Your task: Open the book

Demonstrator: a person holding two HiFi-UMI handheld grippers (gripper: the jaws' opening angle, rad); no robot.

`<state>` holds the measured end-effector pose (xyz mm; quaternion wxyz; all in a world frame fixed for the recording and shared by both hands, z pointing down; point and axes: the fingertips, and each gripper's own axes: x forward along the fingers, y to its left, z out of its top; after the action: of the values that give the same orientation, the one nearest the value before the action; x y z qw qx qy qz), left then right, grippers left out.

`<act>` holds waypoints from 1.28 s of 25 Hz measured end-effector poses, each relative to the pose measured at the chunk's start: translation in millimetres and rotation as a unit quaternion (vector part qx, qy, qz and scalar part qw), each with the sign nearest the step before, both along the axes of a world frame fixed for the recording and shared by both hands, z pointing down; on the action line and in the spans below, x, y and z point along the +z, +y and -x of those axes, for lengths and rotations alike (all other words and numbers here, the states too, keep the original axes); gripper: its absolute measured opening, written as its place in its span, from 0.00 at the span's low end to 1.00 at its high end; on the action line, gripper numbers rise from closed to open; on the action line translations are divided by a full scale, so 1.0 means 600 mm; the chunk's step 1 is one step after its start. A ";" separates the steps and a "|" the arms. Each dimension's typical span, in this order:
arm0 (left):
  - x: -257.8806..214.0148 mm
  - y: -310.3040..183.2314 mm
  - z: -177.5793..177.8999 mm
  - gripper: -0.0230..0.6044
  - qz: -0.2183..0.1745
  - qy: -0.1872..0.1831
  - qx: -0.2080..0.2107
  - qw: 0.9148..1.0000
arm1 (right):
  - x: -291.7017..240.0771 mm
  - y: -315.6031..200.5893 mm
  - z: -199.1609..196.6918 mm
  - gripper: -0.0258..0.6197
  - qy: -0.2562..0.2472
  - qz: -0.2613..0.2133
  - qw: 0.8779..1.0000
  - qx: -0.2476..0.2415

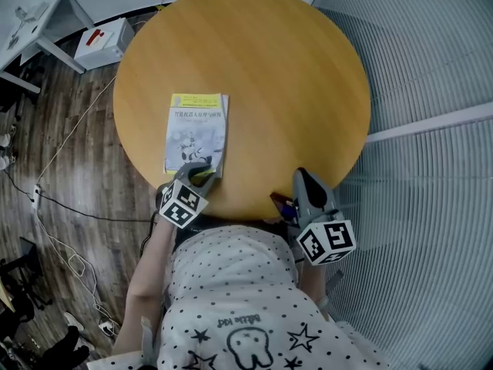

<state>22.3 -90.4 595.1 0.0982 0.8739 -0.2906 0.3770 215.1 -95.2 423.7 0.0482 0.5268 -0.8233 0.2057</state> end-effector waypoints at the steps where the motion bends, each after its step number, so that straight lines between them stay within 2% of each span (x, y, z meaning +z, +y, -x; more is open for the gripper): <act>1: -0.003 -0.001 0.003 0.15 0.000 0.006 -0.006 1.000 | 0.000 0.001 0.001 0.04 0.000 -0.001 1.000 0.000; 8: -0.019 -0.016 0.014 0.11 0.009 0.061 -0.063 0.996 | 0.000 0.008 -0.001 0.04 0.001 0.001 1.000 -0.001; 16: -0.013 -0.014 0.018 0.11 -0.002 0.058 -0.082 0.995 | 0.007 0.015 -0.005 0.04 0.002 0.000 1.000 0.002; 25: -0.017 -0.016 0.032 0.10 -0.006 0.089 -0.105 0.991 | 0.003 0.025 -0.006 0.04 0.001 -0.009 1.000 0.017; 29: -0.031 -0.012 0.041 0.09 -0.010 0.081 -0.108 0.991 | -0.007 0.036 0.001 0.05 0.000 -0.009 1.000 0.028; 32: -0.048 -0.012 0.049 0.09 -0.004 0.109 -0.121 0.987 | -0.013 0.047 0.011 0.04 0.001 -0.006 1.000 0.031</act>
<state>-7.2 -97.7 566.3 0.1709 0.8685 -0.3834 0.2636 208.4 -66.9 416.0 0.0400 0.5524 -0.8078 0.2018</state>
